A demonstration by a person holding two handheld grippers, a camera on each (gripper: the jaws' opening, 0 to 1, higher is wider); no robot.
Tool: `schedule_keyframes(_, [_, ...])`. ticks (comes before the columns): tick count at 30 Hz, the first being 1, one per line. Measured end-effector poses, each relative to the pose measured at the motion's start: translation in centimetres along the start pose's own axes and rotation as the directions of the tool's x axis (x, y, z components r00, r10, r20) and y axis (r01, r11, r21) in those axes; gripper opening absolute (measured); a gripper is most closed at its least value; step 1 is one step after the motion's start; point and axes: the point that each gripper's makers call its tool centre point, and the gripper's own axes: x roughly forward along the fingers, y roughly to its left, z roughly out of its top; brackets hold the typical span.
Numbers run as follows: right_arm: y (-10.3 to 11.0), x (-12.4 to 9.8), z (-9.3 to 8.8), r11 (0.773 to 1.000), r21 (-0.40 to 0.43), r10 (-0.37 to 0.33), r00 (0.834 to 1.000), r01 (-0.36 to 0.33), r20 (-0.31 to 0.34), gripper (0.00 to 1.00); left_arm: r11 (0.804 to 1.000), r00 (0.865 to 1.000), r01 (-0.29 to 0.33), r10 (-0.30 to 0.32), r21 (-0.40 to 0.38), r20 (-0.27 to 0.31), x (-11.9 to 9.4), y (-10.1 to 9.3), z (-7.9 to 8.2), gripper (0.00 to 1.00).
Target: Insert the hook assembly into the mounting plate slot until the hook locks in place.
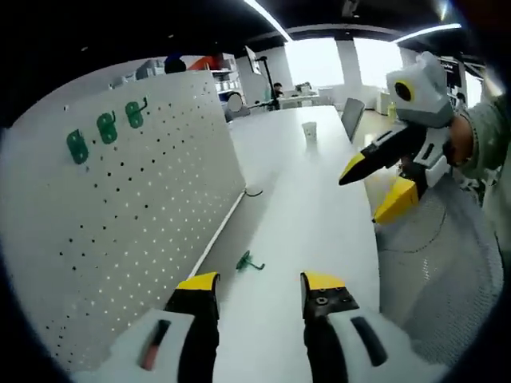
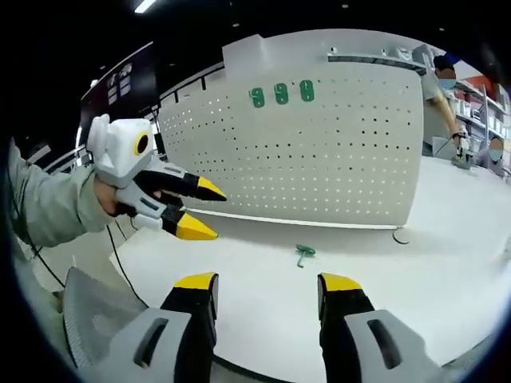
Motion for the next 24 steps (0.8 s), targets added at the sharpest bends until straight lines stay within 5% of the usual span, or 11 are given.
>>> schedule_keyframes(12, [-0.6,-1.4,-0.5,0.999,0.031,-0.04,0.999,0.04,0.002,0.48,0.993,0.994,0.093,-0.088,0.074,-0.071,6.2,2.0,-2.8,0.34])
schedule_keyframes(24, [-0.8,-2.2,-0.4,0.997,0.051,-0.063,0.998,0.062,0.011,0.48,0.985,0.987,0.141,-0.132,0.095,-0.096,10.2,3.5,-3.9,0.3])
